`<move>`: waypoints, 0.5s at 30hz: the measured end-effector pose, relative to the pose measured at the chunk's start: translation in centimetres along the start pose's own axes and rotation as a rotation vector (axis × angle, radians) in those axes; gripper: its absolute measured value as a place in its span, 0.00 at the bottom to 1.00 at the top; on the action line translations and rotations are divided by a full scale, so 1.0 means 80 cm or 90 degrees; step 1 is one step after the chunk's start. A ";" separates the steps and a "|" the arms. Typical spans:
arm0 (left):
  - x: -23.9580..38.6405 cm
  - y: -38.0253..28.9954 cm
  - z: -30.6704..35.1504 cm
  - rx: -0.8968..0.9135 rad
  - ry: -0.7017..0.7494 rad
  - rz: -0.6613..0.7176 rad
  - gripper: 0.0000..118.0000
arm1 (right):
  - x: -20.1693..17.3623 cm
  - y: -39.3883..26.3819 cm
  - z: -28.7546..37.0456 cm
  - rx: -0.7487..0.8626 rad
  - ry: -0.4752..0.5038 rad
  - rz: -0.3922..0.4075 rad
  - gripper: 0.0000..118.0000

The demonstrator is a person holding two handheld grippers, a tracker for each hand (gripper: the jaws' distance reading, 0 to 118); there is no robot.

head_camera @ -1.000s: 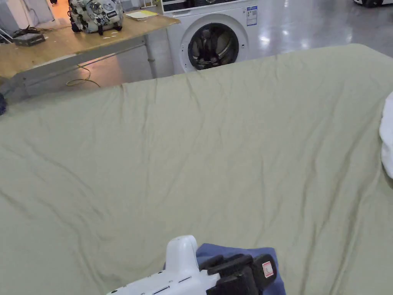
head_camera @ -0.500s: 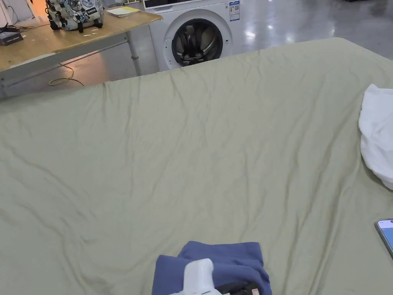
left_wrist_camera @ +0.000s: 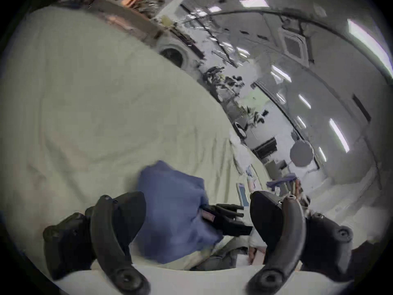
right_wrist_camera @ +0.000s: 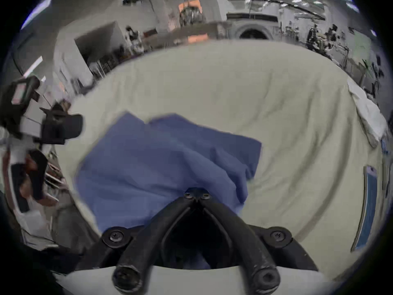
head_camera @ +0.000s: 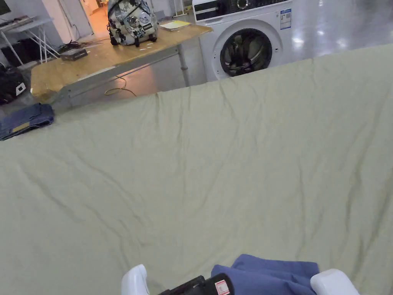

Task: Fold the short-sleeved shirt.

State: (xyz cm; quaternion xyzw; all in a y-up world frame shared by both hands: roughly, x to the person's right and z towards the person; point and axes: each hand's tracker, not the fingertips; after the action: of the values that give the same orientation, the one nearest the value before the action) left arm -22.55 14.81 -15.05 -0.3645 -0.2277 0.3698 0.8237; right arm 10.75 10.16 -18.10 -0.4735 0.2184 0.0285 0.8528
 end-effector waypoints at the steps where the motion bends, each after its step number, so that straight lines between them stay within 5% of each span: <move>1: -0.017 0.002 0.001 -0.012 -0.003 0.028 0.86 | 0.003 -0.002 0.006 0.026 0.016 -0.013 0.00; 7: -0.081 -0.002 -0.042 -0.074 -0.052 0.135 0.86 | 0.009 -0.007 0.014 0.038 0.028 -0.026 0.00; 12: -0.071 0.001 -0.084 -0.101 -0.057 0.098 0.86 | 0.016 -0.011 0.015 0.042 0.048 -0.060 0.00; 13: -0.068 0.005 -0.088 -0.115 -0.073 0.109 0.80 | 0.016 -0.012 0.016 0.045 0.049 -0.064 0.00; 14: -0.065 0.006 -0.093 -0.123 -0.073 0.120 0.63 | 0.015 -0.012 0.017 0.047 0.049 -0.068 0.00; 15: -0.060 0.005 -0.095 -0.124 -0.065 0.115 0.30 | 0.014 -0.012 0.017 0.047 0.048 -0.070 0.00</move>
State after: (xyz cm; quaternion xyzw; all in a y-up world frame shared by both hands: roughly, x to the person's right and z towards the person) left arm -20.85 8.02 -20.65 -0.4426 -0.2704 0.4364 0.7352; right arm 12.50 10.53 -17.18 -0.4534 0.2250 -0.0439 0.8613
